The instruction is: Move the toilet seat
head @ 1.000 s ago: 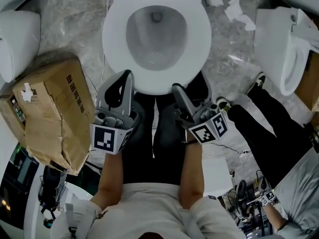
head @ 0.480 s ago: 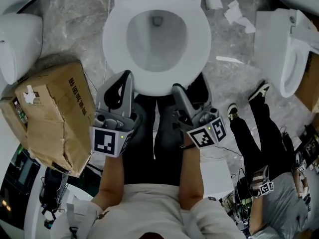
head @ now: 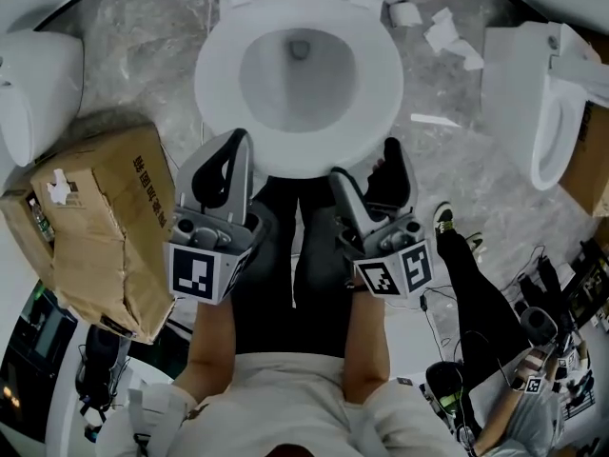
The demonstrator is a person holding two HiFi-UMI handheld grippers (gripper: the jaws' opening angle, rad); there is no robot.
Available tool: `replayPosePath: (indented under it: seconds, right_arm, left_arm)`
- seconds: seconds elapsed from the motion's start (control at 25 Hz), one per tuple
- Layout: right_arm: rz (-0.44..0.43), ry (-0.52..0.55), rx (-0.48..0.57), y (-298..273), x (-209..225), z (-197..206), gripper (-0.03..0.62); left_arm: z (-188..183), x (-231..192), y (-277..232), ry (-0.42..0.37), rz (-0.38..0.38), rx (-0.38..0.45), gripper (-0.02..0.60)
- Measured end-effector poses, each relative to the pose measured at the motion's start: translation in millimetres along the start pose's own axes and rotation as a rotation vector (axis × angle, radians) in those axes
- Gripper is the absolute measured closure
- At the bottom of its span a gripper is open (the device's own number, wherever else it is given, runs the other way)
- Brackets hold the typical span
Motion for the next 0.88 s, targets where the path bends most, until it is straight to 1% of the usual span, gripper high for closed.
replayPosePath:
  seconds: [0.16, 0.28, 0.36, 0.48, 0.64, 0.88]
  right_arm:
    - [-0.036, 0.098, 0.026, -7, -11, -15, 0.198]
    - [-0.096, 0.186, 0.036, -15, -20, -26, 0.24]
    - [-0.131, 0.256, 0.028, -20, -26, -30, 0.247]
    - [-0.14, 0.337, 0.023, -29, -30, -37, 0.243]
    - [-0.129, 0.381, 0.035, -42, -31, -47, 0.249]
    - [-0.128, 0.381, 0.054, -61, -33, -64, 0.252]
  left_arm:
    - [-10, -5, -6, -0.003, 0.012, 0.002, 0.581]
    - [-18, -9, -12, -0.003, 0.017, 0.014, 0.581]
    - [-25, -13, -16, -0.008, 0.019, 0.026, 0.581]
    - [-36, -17, -25, -0.023, 0.022, 0.052, 0.581]
    - [-45, -22, -33, -0.028, 0.025, 0.063, 0.581]
    - [-61, -33, -47, -0.027, 0.046, 0.103, 0.58]
Point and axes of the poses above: the fingertips, and each gripper's own axes: y backward along the fingers, x to its right, z out of its underside, the point moved 4 cm from there along y, backward along the fingers, and after that the axes turned 4 degrees about z, right-handed, at the moved point
